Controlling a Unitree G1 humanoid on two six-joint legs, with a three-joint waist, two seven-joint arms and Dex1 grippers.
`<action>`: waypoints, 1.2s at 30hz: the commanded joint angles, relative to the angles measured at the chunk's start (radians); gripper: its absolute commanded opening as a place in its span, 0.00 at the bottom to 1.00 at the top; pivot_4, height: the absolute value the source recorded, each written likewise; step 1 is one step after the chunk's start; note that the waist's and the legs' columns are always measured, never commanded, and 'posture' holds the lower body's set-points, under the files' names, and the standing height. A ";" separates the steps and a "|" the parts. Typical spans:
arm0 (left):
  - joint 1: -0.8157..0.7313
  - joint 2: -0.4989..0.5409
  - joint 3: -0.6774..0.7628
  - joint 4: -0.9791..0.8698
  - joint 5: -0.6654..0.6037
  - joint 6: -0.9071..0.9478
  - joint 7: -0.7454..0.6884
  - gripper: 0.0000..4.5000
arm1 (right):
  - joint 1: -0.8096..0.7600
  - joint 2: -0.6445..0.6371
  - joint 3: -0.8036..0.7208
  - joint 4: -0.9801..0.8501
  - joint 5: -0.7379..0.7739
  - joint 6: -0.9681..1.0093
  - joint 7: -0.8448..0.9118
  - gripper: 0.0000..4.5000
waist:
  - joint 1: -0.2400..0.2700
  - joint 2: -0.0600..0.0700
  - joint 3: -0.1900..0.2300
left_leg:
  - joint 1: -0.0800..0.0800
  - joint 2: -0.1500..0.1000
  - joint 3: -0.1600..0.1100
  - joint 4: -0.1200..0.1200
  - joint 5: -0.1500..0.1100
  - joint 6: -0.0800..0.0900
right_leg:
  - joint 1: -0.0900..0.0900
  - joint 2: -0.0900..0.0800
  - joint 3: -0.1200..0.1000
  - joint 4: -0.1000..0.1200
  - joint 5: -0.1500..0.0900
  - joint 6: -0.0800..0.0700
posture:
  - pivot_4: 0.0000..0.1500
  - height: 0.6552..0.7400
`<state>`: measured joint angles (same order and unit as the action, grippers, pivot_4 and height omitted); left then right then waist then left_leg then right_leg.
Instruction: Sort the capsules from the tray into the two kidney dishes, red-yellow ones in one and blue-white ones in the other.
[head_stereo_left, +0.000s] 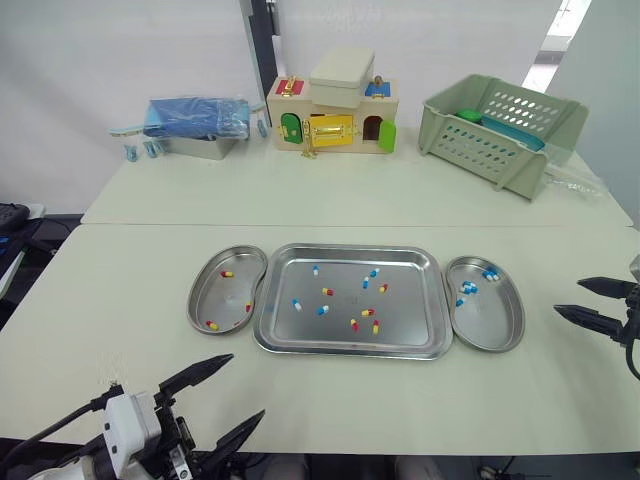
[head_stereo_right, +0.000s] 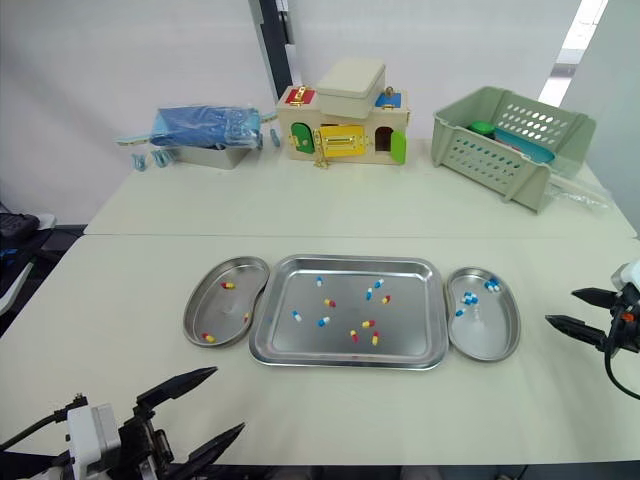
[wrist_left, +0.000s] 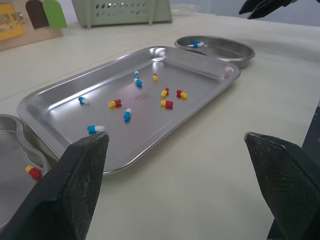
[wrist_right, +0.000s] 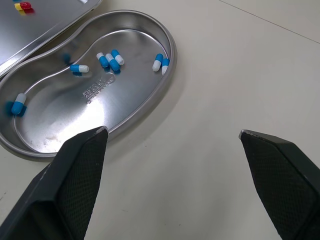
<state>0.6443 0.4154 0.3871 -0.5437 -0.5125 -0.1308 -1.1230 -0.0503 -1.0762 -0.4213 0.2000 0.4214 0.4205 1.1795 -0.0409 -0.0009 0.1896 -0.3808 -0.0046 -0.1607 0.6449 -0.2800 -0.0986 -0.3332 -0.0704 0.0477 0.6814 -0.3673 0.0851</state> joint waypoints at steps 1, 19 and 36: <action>0.013 -0.012 -0.009 -0.014 -0.036 -0.039 0.017 1.00 | -0.001 -0.017 -0.041 -0.017 0.019 -0.009 0.022 0.99 | 0.000 0.000 0.000 | 0.000 0.000 0.000 0.000 0.000 0.000 | 0.000 0.000 0.000 0.000 0.000 0.000 | 1.00 1.00; 0.058 -0.045 -0.095 0.000 -0.008 -0.158 0.096 1.00 | -0.690 0.200 0.543 -0.569 0.200 0.421 -0.087 0.99 | -0.009 -0.004 -0.007 | -0.003 0.000 -0.001 -0.001 0.000 0.000 | -0.002 0.000 -0.001 -0.002 0.000 0.001 | 1.00 1.00; 0.161 -0.155 -0.111 -0.063 0.038 -0.180 0.333 1.00 | -0.904 0.709 0.915 -0.394 -0.040 0.569 -0.396 0.99 | -0.018 -0.005 -0.008 | -0.002 0.000 -0.002 -0.001 0.000 0.000 | -0.004 0.000 -0.001 0.000 0.000 0.000 | 1.00 1.00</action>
<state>0.7863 0.2683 0.2814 -0.5803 -0.4890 -0.2919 -0.8057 -0.9267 -0.3886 0.4955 -0.1935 0.4024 1.0045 0.8030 -0.0584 -0.0059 0.1819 -0.3832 -0.0046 -0.1632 0.6437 -0.2802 -0.0985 -0.3378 -0.0703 0.0469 0.6818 -0.3670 0.0854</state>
